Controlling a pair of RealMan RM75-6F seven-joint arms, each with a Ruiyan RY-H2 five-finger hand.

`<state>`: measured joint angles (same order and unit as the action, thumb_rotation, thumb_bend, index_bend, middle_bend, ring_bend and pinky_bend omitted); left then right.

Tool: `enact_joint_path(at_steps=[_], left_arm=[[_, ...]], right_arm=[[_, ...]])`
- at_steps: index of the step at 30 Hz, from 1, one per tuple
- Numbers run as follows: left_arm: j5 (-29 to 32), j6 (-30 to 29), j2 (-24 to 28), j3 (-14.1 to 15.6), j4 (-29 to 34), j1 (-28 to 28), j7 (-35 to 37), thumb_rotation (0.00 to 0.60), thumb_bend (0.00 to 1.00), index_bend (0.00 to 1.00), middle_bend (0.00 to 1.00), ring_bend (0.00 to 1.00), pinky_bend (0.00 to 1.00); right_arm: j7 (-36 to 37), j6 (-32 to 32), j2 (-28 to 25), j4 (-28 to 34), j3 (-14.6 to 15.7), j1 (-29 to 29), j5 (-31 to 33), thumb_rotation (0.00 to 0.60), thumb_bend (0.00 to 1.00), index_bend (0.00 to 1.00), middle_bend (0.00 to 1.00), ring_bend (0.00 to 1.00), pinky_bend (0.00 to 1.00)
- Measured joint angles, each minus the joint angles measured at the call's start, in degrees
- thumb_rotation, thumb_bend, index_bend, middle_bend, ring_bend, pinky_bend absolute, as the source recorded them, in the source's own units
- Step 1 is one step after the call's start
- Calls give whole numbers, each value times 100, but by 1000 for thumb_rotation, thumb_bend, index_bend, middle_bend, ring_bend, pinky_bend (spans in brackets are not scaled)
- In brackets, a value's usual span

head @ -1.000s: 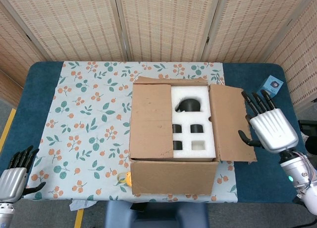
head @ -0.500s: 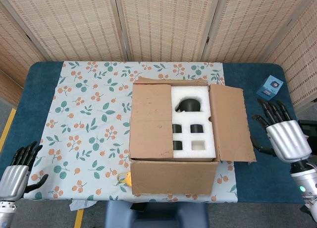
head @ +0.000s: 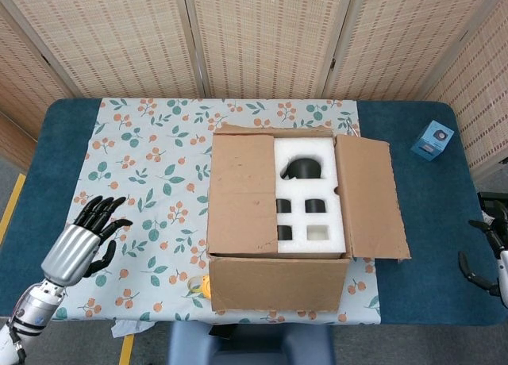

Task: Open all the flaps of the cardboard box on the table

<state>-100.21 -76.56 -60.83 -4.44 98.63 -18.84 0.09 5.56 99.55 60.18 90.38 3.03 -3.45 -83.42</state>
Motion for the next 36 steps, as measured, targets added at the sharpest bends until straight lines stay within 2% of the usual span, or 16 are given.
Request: enact_joint_path(at_steps=[10,21,29,36], left_arm=[[120,913,-239,-448,202,-1009,-205,600,934,422,67,0,0],[426,1966,-742,-893,115,-2262,-238,600,1000,515,62,0,0],[693,2756,-1379,-1228,-362,-3334,-304,600,1000,564,62,0,0],[793,2930,-2002,-1377,-1193,-3996,14,600,1000,576,62,0,0]], right_arm=[[935,291,-166,-166,-149,360,-260,360,489,238,0,0,0],[1592,121,-269,-365,-357,456,-308,362,489,238,0,0,0],[2002,-239,-297,-571,-461,381,-318,364,489,238,0,0,0],[2408,-507,-316,-749,-489,321,-343,363,489,238,0,0,0]])
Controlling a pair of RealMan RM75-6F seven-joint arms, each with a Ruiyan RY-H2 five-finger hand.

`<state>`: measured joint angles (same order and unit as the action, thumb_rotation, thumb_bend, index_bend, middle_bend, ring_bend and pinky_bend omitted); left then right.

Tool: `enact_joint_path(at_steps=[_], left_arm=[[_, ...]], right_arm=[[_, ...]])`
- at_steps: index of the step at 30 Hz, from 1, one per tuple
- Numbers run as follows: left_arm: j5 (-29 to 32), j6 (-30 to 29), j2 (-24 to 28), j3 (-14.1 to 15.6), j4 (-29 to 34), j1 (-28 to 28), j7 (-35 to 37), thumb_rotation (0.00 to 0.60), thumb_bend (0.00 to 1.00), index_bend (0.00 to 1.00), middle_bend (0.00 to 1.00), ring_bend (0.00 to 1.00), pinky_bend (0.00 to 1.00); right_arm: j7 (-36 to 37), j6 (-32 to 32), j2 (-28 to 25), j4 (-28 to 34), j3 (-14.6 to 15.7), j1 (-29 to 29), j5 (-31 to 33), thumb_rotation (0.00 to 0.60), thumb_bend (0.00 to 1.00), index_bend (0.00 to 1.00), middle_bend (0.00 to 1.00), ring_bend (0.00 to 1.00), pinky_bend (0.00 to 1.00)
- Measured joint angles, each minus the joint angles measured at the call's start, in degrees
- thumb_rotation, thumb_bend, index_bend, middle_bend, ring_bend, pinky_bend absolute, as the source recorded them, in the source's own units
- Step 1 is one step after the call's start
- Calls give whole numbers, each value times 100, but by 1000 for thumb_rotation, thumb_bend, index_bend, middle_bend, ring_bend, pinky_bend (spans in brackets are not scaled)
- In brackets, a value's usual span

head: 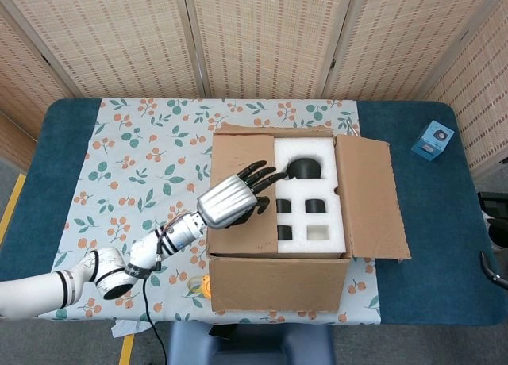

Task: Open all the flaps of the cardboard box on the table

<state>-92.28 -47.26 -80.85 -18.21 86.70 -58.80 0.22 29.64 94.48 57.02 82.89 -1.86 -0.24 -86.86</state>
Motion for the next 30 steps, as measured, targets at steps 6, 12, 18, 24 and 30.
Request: enact_joint_path(at_steps=[6,12,18,24,30], left_arm=[[1,112,-410,11,-759,-472,392,600,1000,604,62,0,0],[5,228,-767,106,-1461,-871,809,600,1000,607,62,0,0],[-54,277,-1130,253,-2109,-1221,1129,600,1000,607,62,0,0],[-118,253,-1430,420,-2623,-1510,1351,600,1000,607,62,0,0],[-110,239,-1610,523,-2970,-1685,1452,600,1000,602,62,0,0]], right_arm=[[369,-215,-42,-193,-27,-5,41,364,489,238,0,0,0],[551,-312,-55,-284,-51,28,92,363,489,238,0,0,0],[658,-399,-55,-366,-78,65,141,362,489,238,0,0,0],[747,-534,-59,-415,-82,52,139,363,488,238,0,0,0],[809,-628,-64,-452,-90,29,114,363,489,238,0,0,0]])
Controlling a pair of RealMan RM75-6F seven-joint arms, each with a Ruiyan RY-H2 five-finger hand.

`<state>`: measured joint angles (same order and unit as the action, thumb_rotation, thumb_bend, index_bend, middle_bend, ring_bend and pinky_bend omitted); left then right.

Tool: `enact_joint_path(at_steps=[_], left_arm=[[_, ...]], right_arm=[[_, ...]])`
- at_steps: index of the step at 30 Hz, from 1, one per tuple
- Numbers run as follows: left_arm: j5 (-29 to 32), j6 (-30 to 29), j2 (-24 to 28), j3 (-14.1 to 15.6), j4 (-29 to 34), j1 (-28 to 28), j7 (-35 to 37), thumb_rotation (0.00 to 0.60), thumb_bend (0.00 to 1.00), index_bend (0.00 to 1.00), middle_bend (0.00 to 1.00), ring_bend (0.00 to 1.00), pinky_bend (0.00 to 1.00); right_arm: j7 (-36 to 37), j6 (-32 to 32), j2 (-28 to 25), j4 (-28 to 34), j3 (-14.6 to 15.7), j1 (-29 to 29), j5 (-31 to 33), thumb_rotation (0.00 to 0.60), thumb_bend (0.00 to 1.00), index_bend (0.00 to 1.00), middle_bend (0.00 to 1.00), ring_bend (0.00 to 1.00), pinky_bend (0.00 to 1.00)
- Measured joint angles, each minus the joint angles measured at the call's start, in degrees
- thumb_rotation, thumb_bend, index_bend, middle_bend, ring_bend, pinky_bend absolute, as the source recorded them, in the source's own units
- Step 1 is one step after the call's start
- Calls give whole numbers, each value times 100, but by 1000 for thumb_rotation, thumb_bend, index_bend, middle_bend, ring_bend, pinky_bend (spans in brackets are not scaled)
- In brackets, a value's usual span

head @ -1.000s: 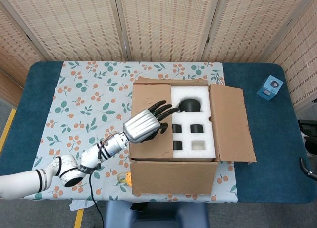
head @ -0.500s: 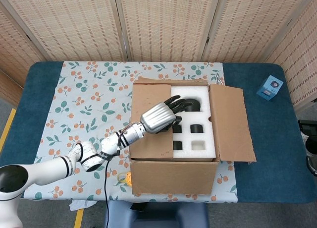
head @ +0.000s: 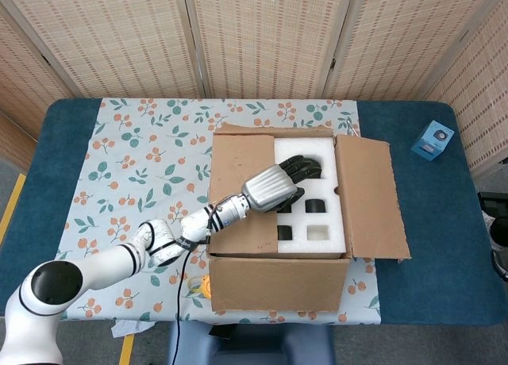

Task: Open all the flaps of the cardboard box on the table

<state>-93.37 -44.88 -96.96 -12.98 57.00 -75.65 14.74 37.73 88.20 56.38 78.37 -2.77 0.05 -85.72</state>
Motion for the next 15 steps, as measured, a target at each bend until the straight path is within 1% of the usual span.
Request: enact_joint_path(at_steps=[8,15], left_arm=[[97,-21,-152,176,-488,-44,-45,600,1000,606,62,0,0],[185,-48,-171,322,-653,-16,-113,600,1000,635,62,0,0]], right_arm=[[78,-70,-7,-45,-14,-19,-27,363,489,238,0,0,0],[33,-96,0,-27,-36,-19,-19,363,489,238,0,0,0]])
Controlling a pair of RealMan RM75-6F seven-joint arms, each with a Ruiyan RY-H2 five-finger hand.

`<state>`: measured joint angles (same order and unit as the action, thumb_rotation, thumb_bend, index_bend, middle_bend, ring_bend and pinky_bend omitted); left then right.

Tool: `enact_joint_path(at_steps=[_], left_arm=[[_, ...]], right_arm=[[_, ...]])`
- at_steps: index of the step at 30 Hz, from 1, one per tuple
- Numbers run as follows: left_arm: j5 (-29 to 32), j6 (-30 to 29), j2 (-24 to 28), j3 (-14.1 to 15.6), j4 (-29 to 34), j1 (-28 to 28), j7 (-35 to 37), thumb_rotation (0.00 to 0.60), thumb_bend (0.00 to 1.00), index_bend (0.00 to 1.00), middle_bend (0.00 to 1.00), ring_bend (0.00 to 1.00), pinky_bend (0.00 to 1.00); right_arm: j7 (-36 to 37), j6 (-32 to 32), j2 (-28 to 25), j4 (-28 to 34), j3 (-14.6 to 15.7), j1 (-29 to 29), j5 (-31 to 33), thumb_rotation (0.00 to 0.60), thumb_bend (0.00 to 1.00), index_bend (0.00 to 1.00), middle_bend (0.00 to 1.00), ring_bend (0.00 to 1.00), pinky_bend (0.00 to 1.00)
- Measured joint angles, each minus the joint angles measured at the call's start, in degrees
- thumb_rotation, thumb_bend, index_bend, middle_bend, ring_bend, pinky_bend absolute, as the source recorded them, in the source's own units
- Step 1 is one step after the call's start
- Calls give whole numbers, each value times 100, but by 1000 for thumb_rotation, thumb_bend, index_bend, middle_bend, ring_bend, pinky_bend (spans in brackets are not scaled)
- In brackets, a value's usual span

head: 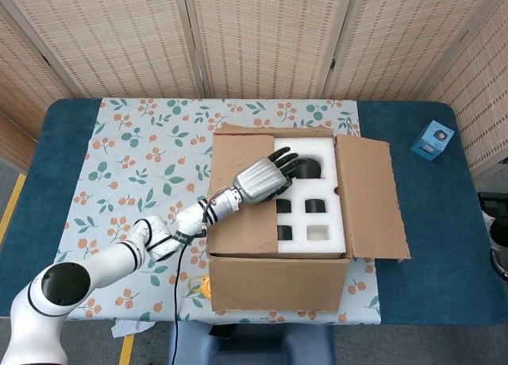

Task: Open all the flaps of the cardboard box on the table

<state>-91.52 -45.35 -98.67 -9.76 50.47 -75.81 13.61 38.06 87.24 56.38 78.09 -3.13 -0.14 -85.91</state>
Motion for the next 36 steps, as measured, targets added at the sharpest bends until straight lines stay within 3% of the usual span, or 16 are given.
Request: enact_joint_path(at_steps=[22,36], left_arm=[[164,-95,102,134,94,48,-323,600,1000,700,62,0,0],[338,-226,489,19,912,136,-1055,600,1000,703,62,0,0]], right_arm=[[-38,-136,-11,40,-4,-49,-43,362,489,238,0,0,0],[-80,-78,-20,99,19,-34,-120,364,489,238,0,0,0]])
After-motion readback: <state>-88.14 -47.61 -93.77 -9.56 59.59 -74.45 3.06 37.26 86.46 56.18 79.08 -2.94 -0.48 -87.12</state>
